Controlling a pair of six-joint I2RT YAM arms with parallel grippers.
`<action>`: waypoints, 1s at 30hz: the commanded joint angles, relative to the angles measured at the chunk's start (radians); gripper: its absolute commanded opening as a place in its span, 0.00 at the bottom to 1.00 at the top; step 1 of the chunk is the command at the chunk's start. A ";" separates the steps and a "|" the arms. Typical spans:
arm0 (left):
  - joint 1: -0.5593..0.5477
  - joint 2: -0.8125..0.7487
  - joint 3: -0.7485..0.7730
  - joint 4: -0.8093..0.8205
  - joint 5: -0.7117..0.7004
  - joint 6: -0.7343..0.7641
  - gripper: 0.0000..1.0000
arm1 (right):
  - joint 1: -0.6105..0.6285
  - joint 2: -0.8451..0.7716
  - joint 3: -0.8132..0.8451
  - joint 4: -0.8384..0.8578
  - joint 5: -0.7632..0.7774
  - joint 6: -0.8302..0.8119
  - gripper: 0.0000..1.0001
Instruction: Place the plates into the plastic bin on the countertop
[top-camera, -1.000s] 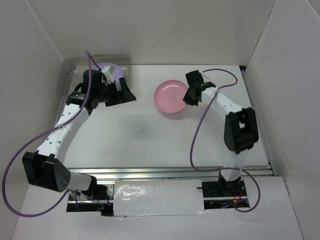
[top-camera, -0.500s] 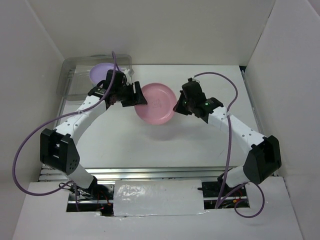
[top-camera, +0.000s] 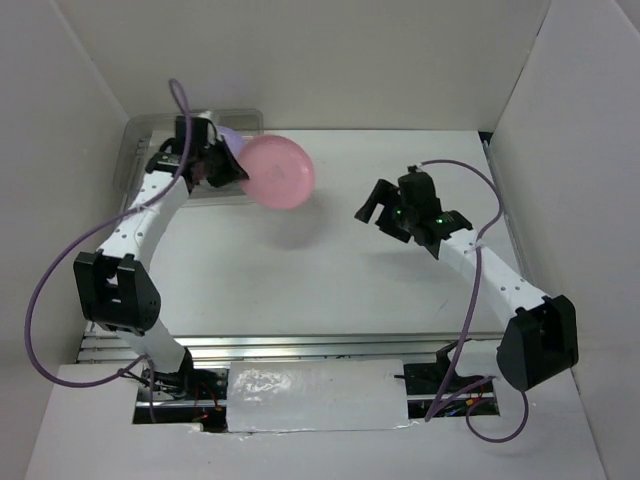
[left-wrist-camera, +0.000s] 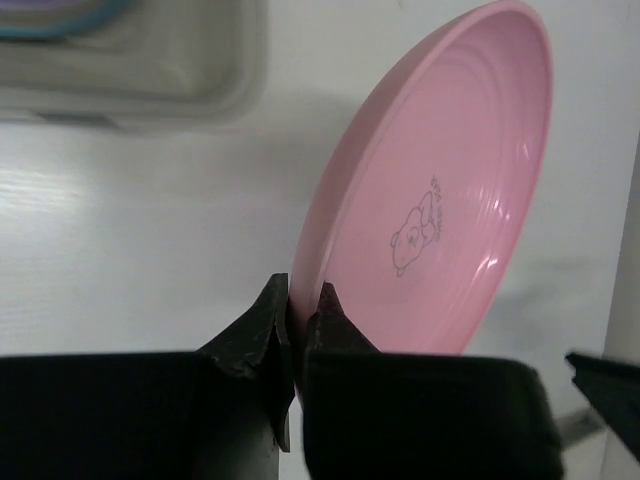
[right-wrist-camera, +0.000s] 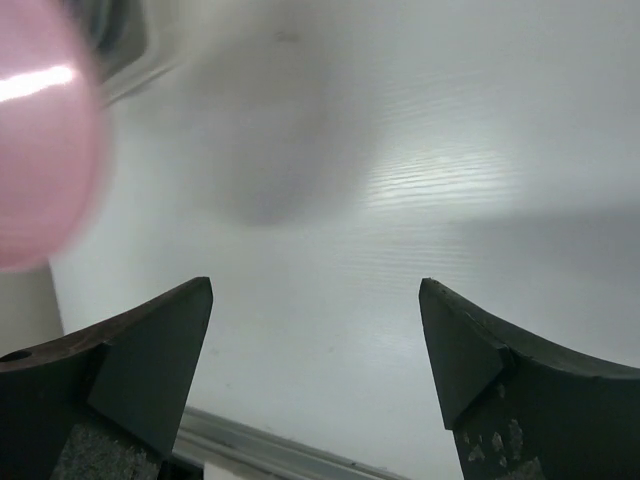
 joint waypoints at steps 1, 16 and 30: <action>0.243 0.075 0.089 0.112 0.011 -0.111 0.00 | -0.102 -0.066 -0.117 0.092 -0.112 -0.005 0.92; 0.490 0.639 0.689 0.142 0.213 -0.212 0.00 | -0.103 -0.122 -0.186 0.117 -0.198 -0.062 0.92; 0.503 0.388 0.554 0.019 0.071 -0.227 0.99 | -0.034 -0.180 -0.108 0.037 -0.123 -0.055 0.92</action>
